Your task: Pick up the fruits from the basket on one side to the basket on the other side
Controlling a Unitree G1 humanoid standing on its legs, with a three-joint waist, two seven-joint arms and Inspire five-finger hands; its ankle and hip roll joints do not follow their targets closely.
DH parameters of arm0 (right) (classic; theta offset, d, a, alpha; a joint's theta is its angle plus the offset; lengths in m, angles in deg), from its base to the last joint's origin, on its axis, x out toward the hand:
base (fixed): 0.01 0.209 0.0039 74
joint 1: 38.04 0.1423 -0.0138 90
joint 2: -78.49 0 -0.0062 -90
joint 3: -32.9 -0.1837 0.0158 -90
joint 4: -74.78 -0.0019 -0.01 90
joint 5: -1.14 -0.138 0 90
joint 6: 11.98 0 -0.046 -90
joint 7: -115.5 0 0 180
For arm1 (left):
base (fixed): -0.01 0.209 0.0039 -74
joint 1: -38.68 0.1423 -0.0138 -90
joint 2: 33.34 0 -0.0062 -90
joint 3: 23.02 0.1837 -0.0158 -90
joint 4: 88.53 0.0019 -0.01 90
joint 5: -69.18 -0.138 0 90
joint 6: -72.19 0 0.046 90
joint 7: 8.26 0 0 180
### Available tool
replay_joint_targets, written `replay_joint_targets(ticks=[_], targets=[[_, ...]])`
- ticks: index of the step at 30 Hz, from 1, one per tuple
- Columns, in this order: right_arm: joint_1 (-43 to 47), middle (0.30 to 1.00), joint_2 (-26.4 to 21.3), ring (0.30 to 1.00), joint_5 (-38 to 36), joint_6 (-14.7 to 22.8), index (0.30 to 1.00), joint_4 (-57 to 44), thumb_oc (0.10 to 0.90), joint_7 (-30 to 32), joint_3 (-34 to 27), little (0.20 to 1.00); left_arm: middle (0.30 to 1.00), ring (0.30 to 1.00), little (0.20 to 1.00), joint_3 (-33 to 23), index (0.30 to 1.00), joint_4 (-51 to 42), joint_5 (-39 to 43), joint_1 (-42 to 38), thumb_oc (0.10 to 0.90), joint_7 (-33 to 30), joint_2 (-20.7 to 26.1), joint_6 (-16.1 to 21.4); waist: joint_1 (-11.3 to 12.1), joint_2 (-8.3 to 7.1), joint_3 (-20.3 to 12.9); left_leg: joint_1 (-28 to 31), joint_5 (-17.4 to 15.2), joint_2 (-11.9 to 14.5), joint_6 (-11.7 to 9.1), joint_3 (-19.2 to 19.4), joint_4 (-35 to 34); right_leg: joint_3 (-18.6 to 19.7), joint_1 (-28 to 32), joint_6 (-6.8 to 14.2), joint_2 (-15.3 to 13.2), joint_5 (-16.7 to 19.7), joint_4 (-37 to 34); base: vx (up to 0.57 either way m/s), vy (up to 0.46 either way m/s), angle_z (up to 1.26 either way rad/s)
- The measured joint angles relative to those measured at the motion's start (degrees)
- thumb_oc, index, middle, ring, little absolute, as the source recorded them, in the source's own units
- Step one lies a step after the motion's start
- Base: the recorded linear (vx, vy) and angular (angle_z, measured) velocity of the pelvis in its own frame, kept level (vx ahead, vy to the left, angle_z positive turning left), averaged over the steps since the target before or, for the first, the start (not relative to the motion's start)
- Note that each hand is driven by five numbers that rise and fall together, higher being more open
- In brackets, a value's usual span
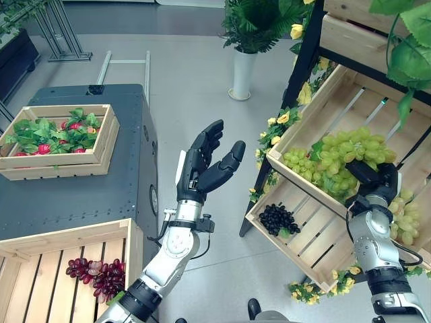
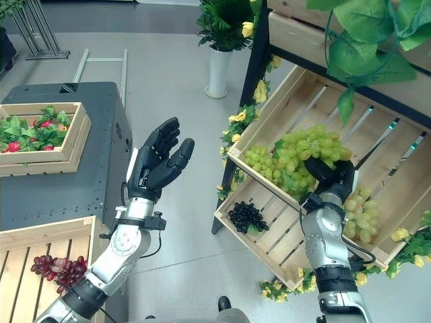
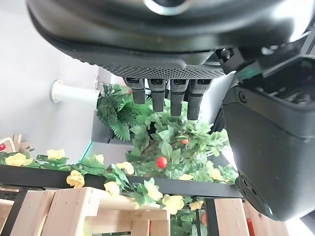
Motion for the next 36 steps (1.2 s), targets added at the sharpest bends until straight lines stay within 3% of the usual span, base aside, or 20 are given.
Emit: replay_joint_targets(ticks=[2, 3, 8, 12, 15, 19, 24, 29, 36], targets=[[0.84, 0.521, -0.44, 0.521, 5.08, -2.82, 0.521, 0.99, 0.547, 0.01, 1.28, 0.521, 0.900, 0.900, 0.900, 0.00, 0.900, 0.01, 0.02, -0.01, 0.800, 0.04, 0.03, 0.00, -0.03, 0.06, -0.53, 0.02, 0.00, 0.00, 0.00, 0.02, 0.00, -0.04, -0.08, -0.01, 0.00, 0.04, -0.01, 0.01, -0.014, -0.04], [1.02, 0.900, -0.58, 0.900, 7.15, -3.64, 0.900, 1.12, 0.800, 0.01, 1.69, 0.900, 0.900, 0.900, 0.900, 0.01, 0.900, 0.01, 0.02, -0.01, 0.800, 0.04, 0.02, 0.00, 0.00, 0.13, -0.64, 0.03, 0.00, -0.01, 0.00, -0.14, 0.00, -0.04, -0.09, -0.03, 0.00, 0.06, -0.01, 0.00, 0.000, 0.00], [2.62, 0.900, -4.70, 0.900, 16.48, -9.51, 0.900, 2.36, 0.800, -0.33, 6.09, 0.900, 0.900, 0.900, 0.900, 0.92, 0.900, 0.03, 0.12, -0.03, 0.800, 0.03, 0.07, -0.07, -0.04, 0.23, -1.60, 0.04, -0.31, -0.02, -0.05, -0.28, -0.01, -0.04, -0.21, -0.02, 0.01, 0.17, -0.05, 0.00, 0.000, 0.00], [5.12, 0.900, -10.22, 0.900, 20.32, -14.63, 0.900, 6.19, 0.800, -2.43, 7.88, 0.900, 0.900, 0.900, 0.900, 2.61, 0.900, 0.02, 0.11, -0.02, 0.800, 0.16, -0.13, -0.10, 1.02, 1.36, -2.54, -0.27, -0.31, 0.06, -0.04, -0.38, -0.02, -0.03, -0.58, -0.02, 0.11, 0.17, -0.21, 0.00, 0.000, 0.00], [6.09, 0.900, -11.72, 0.900, 24.11, -16.80, 0.900, 6.16, 0.800, -3.65, 8.27, 0.900, 0.900, 0.900, 0.900, 2.58, 0.900, 0.01, 0.12, -0.03, 0.800, 0.12, -0.10, -0.10, 1.12, 1.86, -2.81, -0.39, -0.09, 0.10, 0.13, -0.45, -0.01, -0.06, -0.65, -0.09, 0.18, 0.22, -0.02, 0.00, 0.000, 0.00], [6.56, 0.900, -11.92, 0.900, 31.23, -18.88, 0.900, 6.01, 0.800, -4.33, 8.53, 0.900, 0.900, 0.900, 0.900, 2.56, 0.900, 0.02, 0.15, -0.03, 0.800, 0.12, 0.15, -0.41, 1.10, 1.74, -2.75, -0.44, -0.02, 0.06, 0.00, -0.44, -0.01, -0.21, -0.70, -0.14, 0.18, 0.27, 0.00, 0.00, 0.000, 0.00], [6.84, 0.900, -15.52, 0.900, 37.30, -22.85, 0.900, 3.49, 0.800, -7.71, 10.15, 0.900, 0.900, 0.900, 0.900, 1.86, 0.900, 0.00, 0.34, -0.06, 0.800, 0.07, 0.77, -1.56, 1.07, 1.51, -2.61, -0.77, -0.03, 0.06, 0.00, -0.44, -0.01, -0.29, -0.95, -0.13, 0.19, 0.25, -0.01, 0.00, 0.000, 0.00], [6.47, 0.900, -18.28, 0.900, 39.52, -24.87, 0.900, -0.27, 0.800, -10.02, 10.07, 0.900, 0.900, 0.900, 0.900, 0.67, 0.900, -0.02, 1.62, -0.14, 0.800, 0.07, 1.44, -2.40, 0.71, 0.84, -1.87, -0.93, -0.05, 0.06, 0.00, -0.33, -0.01, -0.21, -1.18, -0.12, 0.19, 0.25, -0.02, 0.00, 0.000, 0.00], [4.01, 0.900, -19.26, 0.900, 36.55, -25.59, 0.900, -6.77, 0.800, -12.78, 6.67, 0.900, 0.900, 0.900, 0.900, -2.11, 0.900, -0.02, 1.69, -0.20, 0.800, 0.05, 2.07, -3.09, -1.21, 0.46, -0.16, -0.92, -0.28, 0.06, -0.07, -0.17, 0.00, -0.21, -1.29, -0.12, 0.21, 0.25, 0.00, 0.00, 0.002, -0.02]])
